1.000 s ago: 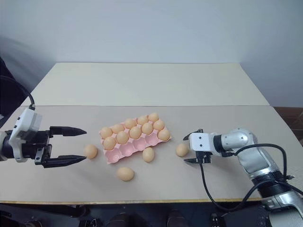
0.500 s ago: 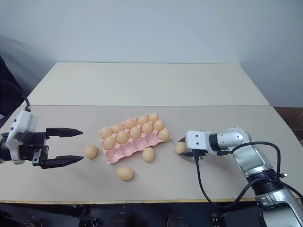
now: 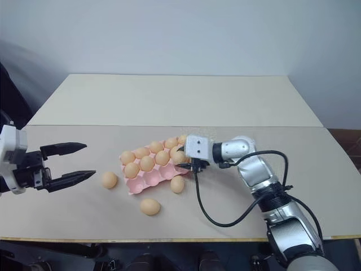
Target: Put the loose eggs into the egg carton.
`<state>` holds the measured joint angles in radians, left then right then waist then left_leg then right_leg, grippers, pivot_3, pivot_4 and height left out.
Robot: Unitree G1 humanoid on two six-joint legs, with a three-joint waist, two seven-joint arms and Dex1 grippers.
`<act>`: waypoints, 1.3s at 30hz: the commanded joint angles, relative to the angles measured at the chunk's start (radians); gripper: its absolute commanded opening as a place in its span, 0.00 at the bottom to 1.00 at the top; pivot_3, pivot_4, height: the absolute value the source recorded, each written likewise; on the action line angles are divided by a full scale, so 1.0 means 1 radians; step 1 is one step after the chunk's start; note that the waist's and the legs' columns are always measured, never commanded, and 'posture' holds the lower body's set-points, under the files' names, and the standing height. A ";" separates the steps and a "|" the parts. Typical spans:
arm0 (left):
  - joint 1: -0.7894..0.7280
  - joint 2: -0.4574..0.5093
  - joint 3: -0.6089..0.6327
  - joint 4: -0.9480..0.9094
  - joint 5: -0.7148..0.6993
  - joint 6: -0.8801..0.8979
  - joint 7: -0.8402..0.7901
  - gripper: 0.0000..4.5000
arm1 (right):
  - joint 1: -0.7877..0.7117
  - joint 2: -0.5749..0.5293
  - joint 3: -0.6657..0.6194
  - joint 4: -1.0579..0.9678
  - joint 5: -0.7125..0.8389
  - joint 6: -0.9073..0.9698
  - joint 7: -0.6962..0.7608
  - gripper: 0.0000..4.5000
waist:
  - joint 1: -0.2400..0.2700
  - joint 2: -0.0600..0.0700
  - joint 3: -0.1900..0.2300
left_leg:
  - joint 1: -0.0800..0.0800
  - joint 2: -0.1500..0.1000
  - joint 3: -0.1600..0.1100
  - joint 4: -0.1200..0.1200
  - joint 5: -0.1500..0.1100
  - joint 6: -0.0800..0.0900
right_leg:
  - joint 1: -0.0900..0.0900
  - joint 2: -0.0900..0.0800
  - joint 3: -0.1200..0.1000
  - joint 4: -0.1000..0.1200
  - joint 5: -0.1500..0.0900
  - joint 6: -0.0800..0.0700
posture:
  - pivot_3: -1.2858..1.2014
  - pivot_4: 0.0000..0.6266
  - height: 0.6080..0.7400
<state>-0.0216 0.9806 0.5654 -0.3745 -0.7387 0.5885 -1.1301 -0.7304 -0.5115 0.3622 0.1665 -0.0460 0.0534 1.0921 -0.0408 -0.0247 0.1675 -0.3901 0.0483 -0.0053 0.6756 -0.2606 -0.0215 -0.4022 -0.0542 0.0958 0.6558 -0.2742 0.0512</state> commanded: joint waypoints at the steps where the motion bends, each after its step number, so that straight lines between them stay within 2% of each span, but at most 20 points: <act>1: -0.022 0.021 -0.002 -0.005 -0.012 -0.007 -0.006 1.00 | -0.022 0.002 -0.007 0.007 -0.048 -0.017 -0.053 0.66 | -0.003 0.000 0.000 | 0.000 0.000 0.000 0.000 0.000 0.000 | 0.000 0.000 0.000 0.000 0.000 0.000 | 0.52 0.24 1.00; 5: -0.034 0.023 -0.018 0.005 -0.009 -0.012 -0.014 1.00 | -0.018 0.011 -0.062 -0.049 -0.009 0.040 -0.082 0.98 | -0.008 0.000 0.000 | 0.001 0.000 0.000 0.000 0.000 0.000 | 0.000 0.000 0.000 0.001 0.000 -0.001 | 0.52 0.24 1.00; 6: -0.037 0.023 -0.021 0.006 -0.008 -0.012 -0.015 1.00 | -0.007 -0.002 -0.083 -0.091 0.015 0.065 -0.072 0.99 | -0.008 0.000 0.000 | 0.001 0.000 0.000 0.000 0.000 0.000 | -0.001 0.000 0.001 0.001 0.000 -0.001 | 0.52 0.24 1.00; 11: -0.051 0.025 -0.036 0.019 -0.002 -0.021 -0.022 1.00 | 0.073 -0.084 -0.197 -0.289 0.179 0.178 -0.001 0.99 | 0.001 0.000 0.000 | -0.001 0.000 -0.001 0.000 0.000 0.000 | -0.001 0.000 0.000 0.001 0.000 0.000 | 0.52 0.24 1.00; 15: -0.055 0.038 -0.048 0.052 0.021 -0.051 -0.060 1.00 | 0.208 -0.224 -0.350 -0.425 0.375 0.301 0.107 0.99 | 0.010 0.000 0.000 | 0.000 0.000 -0.001 0.000 0.000 0.000 | 0.000 0.000 0.000 0.000 0.000 0.000 | 0.52 0.24 1.00; 24: -0.020 0.027 -0.016 0.114 0.070 -0.154 -0.117 1.00 | 0.428 -0.481 -0.627 -0.478 0.585 0.443 0.214 0.99 | -0.007 0.000 0.000 | 0.001 0.000 0.001 0.000 0.000 0.000 | 0.000 0.001 0.001 0.000 -0.001 -0.001 | 0.52 0.24 1.00; 29: -0.002 0.026 -0.007 0.116 0.069 -0.173 -0.124 1.00 | 0.469 -0.522 -0.673 -0.477 0.612 0.450 0.209 0.99 | -0.005 0.000 0.000 | 0.001 0.000 0.001 0.000 0.000 0.000 | 0.001 0.001 0.001 0.000 -0.001 -0.001 | 0.52 0.24 1.00; 39: -0.005 0.032 -0.024 0.111 0.068 -0.168 -0.120 1.00 | 0.452 -0.511 -0.624 -0.513 0.620 0.448 0.166 0.99 | -0.004 0.000 0.000 | 0.000 0.000 0.001 0.000 0.000 0.000 | 0.001 0.000 0.001 0.000 -0.001 0.000 | 0.52 0.24 1.00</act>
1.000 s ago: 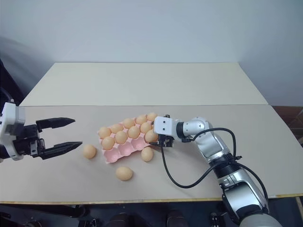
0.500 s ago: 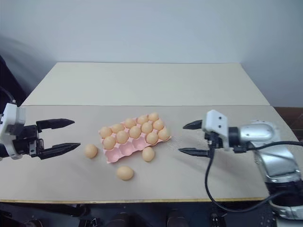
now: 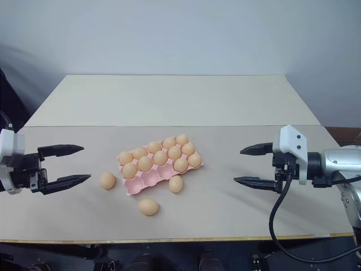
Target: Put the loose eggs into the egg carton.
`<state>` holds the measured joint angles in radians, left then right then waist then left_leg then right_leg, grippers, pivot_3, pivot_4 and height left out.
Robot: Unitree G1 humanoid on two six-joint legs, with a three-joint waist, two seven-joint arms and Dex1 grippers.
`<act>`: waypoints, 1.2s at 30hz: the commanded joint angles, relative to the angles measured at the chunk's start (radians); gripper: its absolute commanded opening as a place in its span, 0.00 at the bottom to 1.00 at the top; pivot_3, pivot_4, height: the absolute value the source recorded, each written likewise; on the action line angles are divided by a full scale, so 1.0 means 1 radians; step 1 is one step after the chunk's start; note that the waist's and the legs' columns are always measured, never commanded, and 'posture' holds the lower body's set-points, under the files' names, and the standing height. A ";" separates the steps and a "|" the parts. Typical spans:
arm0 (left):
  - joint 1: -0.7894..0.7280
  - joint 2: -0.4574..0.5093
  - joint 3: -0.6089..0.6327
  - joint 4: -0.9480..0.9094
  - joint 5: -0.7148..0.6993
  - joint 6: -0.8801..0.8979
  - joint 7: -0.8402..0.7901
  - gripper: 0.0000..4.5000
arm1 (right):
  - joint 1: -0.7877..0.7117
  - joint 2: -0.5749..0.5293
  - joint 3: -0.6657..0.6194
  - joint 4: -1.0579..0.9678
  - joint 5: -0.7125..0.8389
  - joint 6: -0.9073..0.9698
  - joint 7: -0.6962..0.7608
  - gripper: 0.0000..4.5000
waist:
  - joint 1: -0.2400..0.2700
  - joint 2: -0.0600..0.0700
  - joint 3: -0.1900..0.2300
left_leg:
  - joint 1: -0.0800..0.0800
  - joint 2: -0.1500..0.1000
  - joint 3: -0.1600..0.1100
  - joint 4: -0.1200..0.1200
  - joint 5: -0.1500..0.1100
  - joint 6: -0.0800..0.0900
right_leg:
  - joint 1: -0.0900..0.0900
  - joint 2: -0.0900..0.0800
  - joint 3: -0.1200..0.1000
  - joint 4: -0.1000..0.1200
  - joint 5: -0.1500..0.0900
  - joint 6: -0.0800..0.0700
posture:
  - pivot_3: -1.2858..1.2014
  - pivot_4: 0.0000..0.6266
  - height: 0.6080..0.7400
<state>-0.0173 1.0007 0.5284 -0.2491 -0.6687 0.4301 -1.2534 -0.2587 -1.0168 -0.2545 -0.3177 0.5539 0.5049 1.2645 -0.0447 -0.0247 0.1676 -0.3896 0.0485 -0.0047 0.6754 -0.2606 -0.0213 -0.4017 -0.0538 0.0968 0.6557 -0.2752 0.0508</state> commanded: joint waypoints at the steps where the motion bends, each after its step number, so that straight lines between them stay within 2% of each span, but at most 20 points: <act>1: -0.009 0.012 0.013 -0.015 -0.003 -0.008 0.004 1.00 | -0.026 -0.004 -0.001 -0.030 0.024 -0.003 -0.009 0.99 | 0.000 0.000 0.000 | 0.000 0.000 0.000 0.000 0.000 0.000 | 0.000 0.000 0.000 0.000 0.000 0.000 | 0.52 0.24 1.00; 11: 0.007 0.012 0.011 -0.040 -0.016 0.003 -0.003 1.00 | -0.064 0.011 0.095 -0.052 -0.022 -0.068 -0.007 0.99 | 0.000 0.000 0.000 | 0.000 0.000 0.000 0.000 0.000 0.000 | 0.000 0.000 0.000 0.000 0.000 0.000 | 0.52 0.24 1.00; 14: -0.002 0.012 -0.015 -0.049 -0.019 0.003 -0.014 1.00 | -0.095 0.025 0.245 -0.059 -0.189 -0.237 0.008 0.99 | -0.002 0.000 0.000 | 0.001 0.000 0.000 0.000 0.000 0.000 | 0.000 0.000 0.000 0.000 0.000 0.000 | 0.52 0.24 1.00; 17: -0.019 0.015 -0.035 -0.046 -0.022 0.004 -0.021 1.00 | -0.165 0.079 0.384 0.015 -0.331 -0.395 0.016 0.99 | -0.002 0.000 0.000 | 0.000 0.000 0.000 0.000 0.000 0.000 | 0.000 0.000 0.000 0.000 0.000 0.000 | 0.52 0.24 1.00; 22: -0.039 0.017 -0.055 -0.042 -0.020 0.008 -0.028 1.00 | -0.330 0.232 0.586 0.187 -0.525 -0.626 0.016 0.99 | -0.003 0.000 0.000 | 0.000 0.000 0.000 0.000 0.000 0.000 | -0.001 0.000 0.000 0.001 0.000 0.000 | 0.52 0.24 1.00; 27: -0.049 0.018 -0.062 -0.039 -0.018 0.007 -0.028 1.00 | -0.417 0.345 0.662 0.304 -0.593 -0.717 0.003 0.99 | 0.002 0.000 0.000 | -0.001 0.000 0.000 0.000 0.000 0.000 | -0.002 0.000 0.000 0.001 0.000 0.000 | 0.52 0.24 1.00; 36: -0.041 0.023 -0.051 -0.038 -0.016 0.007 -0.036 1.00 | -0.461 0.433 0.715 0.414 -0.664 -0.822 -0.024 0.99 | 0.001 0.000 0.000 | 0.000 0.000 0.000 0.001 0.000 0.000 | -0.001 0.000 -0.001 0.002 0.000 -0.001 | 0.52 0.24 1.00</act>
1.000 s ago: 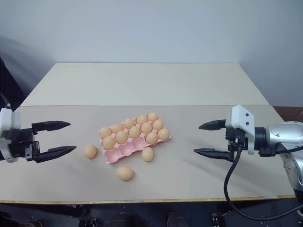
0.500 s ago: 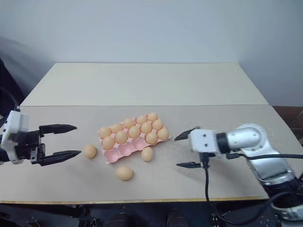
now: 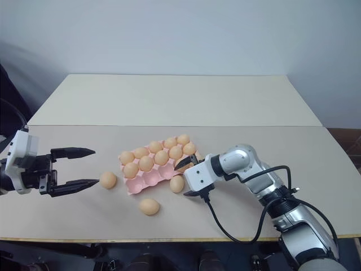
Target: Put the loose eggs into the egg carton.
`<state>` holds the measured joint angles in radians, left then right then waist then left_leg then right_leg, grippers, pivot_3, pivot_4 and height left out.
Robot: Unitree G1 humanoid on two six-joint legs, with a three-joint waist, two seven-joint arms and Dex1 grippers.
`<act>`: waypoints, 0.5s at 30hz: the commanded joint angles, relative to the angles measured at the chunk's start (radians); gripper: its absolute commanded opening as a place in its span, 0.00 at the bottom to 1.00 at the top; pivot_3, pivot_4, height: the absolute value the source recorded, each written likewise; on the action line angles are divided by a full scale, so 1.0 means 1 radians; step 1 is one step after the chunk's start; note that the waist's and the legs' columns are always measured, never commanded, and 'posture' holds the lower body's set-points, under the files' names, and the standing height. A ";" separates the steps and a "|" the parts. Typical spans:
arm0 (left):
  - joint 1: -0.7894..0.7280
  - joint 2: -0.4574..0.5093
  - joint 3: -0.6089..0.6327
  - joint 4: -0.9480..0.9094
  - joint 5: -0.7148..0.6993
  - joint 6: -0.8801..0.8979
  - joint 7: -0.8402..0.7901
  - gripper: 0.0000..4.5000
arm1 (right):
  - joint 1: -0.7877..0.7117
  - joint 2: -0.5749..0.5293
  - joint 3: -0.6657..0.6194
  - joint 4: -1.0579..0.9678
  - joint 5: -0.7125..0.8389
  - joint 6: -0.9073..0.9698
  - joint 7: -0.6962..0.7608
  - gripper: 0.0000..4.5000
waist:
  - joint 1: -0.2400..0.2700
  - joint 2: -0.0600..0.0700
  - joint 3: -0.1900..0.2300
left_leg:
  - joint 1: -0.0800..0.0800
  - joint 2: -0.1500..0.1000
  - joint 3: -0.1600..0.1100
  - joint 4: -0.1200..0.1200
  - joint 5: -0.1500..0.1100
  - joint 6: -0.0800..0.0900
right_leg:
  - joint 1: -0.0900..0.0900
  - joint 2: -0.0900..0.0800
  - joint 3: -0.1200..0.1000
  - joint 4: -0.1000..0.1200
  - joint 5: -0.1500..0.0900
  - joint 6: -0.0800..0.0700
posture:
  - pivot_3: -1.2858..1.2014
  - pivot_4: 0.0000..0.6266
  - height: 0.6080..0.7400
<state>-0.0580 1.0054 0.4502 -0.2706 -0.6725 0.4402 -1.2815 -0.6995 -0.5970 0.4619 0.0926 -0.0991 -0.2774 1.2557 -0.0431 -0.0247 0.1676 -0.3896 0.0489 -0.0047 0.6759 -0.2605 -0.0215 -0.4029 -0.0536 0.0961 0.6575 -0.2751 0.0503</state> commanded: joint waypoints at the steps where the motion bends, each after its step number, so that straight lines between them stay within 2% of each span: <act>1: -0.001 0.019 0.027 -0.016 -0.012 -0.003 -0.009 1.00 | -0.019 0.019 0.000 0.010 -0.017 -0.045 -0.021 0.99 | 0.000 0.000 0.000 | 0.000 0.000 0.000 0.000 0.000 0.000 | 0.000 0.000 0.000 0.000 0.000 0.000 | 0.52 0.24 1.00; 7: -0.004 0.025 0.026 -0.012 -0.013 -0.001 -0.014 1.00 | -0.007 0.049 -0.001 0.021 -0.047 -0.065 -0.060 0.99 | -0.001 0.000 0.000 | 0.000 0.000 0.000 0.000 0.000 0.000 | 0.000 0.000 0.000 0.001 0.000 0.000 | 0.52 0.24 1.00; 13: -0.008 0.031 0.022 -0.008 -0.013 0.002 -0.017 1.00 | -0.007 0.061 0.006 0.032 -0.061 -0.074 -0.070 0.55 | -0.002 0.000 0.000 | 0.000 0.000 0.000 0.000 0.000 0.000 | 0.000 0.000 0.000 0.000 0.000 0.000 | 0.52 0.24 1.00; 15: -0.010 0.033 0.023 -0.006 -0.013 0.004 -0.019 1.00 | -0.001 0.061 0.002 0.026 -0.059 -0.068 -0.072 0.55 | -0.002 0.000 0.000 | 0.000 0.000 0.000 0.000 0.000 0.000 | 0.000 0.000 0.000 0.001 0.000 0.000 | 0.52 0.24 1.00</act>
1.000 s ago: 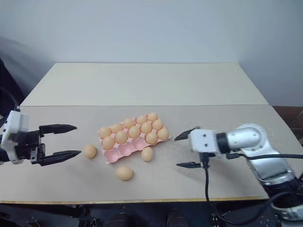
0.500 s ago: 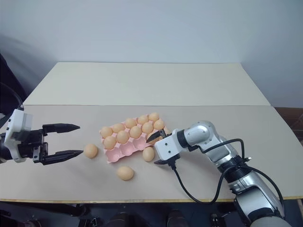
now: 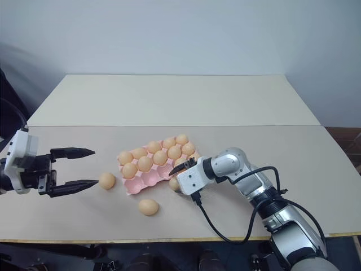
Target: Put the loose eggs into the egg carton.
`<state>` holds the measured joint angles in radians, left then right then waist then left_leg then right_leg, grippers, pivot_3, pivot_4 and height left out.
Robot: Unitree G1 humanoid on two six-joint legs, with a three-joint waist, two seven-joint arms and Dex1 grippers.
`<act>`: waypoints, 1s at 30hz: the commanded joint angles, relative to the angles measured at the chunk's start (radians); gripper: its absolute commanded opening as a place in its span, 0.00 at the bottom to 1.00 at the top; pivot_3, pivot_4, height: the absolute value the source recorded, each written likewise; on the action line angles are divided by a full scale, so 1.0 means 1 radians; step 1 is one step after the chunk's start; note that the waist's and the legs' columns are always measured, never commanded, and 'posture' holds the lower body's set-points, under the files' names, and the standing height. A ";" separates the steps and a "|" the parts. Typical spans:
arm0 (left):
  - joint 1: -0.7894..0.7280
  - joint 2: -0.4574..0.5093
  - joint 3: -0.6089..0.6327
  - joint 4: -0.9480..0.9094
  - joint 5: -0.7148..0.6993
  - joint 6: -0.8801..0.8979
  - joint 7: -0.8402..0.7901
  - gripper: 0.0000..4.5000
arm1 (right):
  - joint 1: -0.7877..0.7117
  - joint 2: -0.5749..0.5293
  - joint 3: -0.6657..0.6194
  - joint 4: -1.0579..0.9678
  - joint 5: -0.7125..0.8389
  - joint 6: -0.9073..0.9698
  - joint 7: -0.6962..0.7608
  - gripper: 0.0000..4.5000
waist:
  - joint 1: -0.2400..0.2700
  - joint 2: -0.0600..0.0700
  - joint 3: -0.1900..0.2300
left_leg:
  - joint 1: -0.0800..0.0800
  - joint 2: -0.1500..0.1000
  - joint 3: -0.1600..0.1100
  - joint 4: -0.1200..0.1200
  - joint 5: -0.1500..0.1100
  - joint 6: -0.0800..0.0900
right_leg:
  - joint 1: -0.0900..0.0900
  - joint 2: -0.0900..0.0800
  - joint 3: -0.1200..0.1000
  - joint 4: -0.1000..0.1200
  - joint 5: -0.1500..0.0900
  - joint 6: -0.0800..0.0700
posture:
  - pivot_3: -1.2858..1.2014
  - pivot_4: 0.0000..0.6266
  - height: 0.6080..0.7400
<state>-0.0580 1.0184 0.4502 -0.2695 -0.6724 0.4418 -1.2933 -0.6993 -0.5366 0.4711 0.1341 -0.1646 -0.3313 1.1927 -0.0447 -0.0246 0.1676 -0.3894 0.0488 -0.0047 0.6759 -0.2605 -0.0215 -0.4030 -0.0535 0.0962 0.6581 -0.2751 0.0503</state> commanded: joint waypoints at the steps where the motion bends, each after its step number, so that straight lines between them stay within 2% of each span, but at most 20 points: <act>1: -0.009 0.021 0.023 -0.007 -0.013 0.003 -0.007 1.00 | 0.000 -0.002 -0.007 -0.018 0.003 -0.014 -0.009 0.55 | 0.000 0.000 0.000 | 0.000 0.000 0.000 0.000 0.000 0.000 | 0.000 0.000 0.000 0.000 0.000 0.000 | 0.52 0.24 1.00; 19: -0.008 0.022 0.029 -0.014 -0.012 0.014 -0.006 1.00 | 0.033 -0.024 -0.002 -0.021 -0.012 0.002 -0.012 0.55 | 0.000 0.000 0.000 | 0.000 0.000 0.000 0.000 0.000 0.000 | 0.000 0.000 0.000 0.000 0.000 0.000 | 0.52 0.24 1.00; 26: -0.010 0.026 0.033 -0.017 -0.014 0.020 -0.004 1.00 | 0.049 -0.038 -0.016 -0.047 0.004 0.019 -0.010 0.24 | 0.001 0.000 0.000 | 0.000 0.000 0.000 0.000 0.000 0.000 | 0.000 0.000 0.000 0.000 0.000 0.000 | 0.52 0.24 1.00; 30: -0.011 0.027 0.034 -0.016 -0.013 0.019 -0.003 1.00 | 0.062 -0.053 -0.031 -0.085 0.021 0.033 -0.006 0.24 | 0.001 0.000 0.000 | 0.000 0.000 0.000 0.000 0.000 0.000 | 0.000 0.000 0.000 0.000 0.000 0.000 | 0.52 0.24 1.00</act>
<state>-0.0596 1.0272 0.4511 -0.2690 -0.6724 0.4618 -1.2986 -0.6427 -0.5758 0.4652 0.0870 -0.1714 -0.3044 1.1789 -0.0437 -0.0246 0.1676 -0.3893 0.0488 -0.0047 0.6760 -0.2605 -0.0215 -0.4028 -0.0535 0.0962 0.6581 -0.2751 0.0502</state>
